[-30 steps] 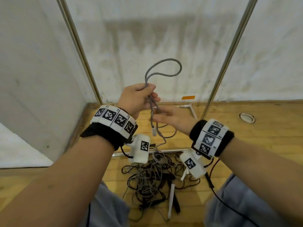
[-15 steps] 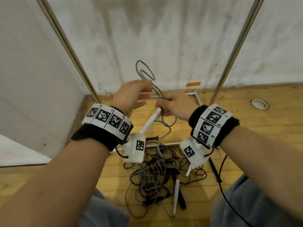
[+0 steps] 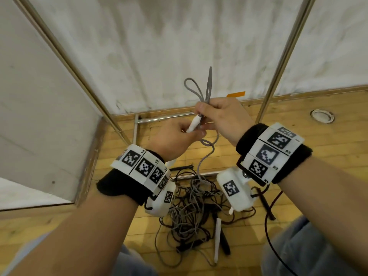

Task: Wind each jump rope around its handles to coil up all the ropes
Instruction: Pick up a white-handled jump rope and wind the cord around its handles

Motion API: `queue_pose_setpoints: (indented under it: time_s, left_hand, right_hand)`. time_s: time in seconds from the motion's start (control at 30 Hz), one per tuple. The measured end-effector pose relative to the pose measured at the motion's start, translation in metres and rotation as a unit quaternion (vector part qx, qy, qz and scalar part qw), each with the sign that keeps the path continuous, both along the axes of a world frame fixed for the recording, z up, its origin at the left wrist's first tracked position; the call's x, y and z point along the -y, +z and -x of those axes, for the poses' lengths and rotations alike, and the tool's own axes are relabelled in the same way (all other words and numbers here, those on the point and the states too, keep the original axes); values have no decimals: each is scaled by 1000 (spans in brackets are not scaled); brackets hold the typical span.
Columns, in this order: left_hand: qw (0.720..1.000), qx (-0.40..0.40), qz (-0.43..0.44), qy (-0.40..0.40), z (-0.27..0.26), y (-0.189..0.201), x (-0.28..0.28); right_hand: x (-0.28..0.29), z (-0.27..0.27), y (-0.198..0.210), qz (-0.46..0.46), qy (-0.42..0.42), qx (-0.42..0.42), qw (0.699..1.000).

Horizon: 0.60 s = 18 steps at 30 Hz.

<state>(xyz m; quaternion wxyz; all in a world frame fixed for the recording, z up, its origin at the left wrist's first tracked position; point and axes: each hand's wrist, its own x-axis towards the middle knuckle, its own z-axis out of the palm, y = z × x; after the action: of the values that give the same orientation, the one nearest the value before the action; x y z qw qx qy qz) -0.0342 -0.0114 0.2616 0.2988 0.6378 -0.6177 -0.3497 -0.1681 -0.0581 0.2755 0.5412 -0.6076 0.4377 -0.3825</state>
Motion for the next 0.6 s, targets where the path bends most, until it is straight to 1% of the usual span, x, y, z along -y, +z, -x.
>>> queue_pose_setpoints:
  time_s: [0.03,0.07,0.1,0.17,0.23,0.27,0.3,0.37,0.47,0.53,0.6]
  left_hand:
    - [1000,2,7,4,2,-1,0]
    - [1000,2,17,18,2,-2,0]
    - [999,-7,27,42,2,-2,2]
    - [993,-50,39,99,-1,-3,4]
    - [988,-96,32,116,-4,-2,4]
    - [988,-107,24,107,-5,-3,3]
    - [989,-114,18,93,-6,-3,1]
    - [990,-125,13,62,-7,-2,-1]
    - [988,-149,12,43,-7,3,-1]
    - [986,-147,31,72,-8,7,1]
    - [980,-112,70,147,-14,7,6]
  right_hand:
    - [-2,1,0,-3,-3,6,1000]
    - [-3,3,-1,10,-14,-7,1000]
    - [-4,6,-3,37,-28,-46,998]
    - [-4,12,-9,82,-42,-148,985]
    - [-4,18,-16,62,-14,-227,972]
    - [-5,20,-19,38,16,-245,969]
    - [-7,21,-22,10,48,-244,968]
    - [-10,20,-26,-22,90,-212,973]
    - [-10,18,-29,17,90,-217,972]
    - [-8,19,-30,31,78,-211,974]
    - [-2,24,-31,36,51,-209,976]
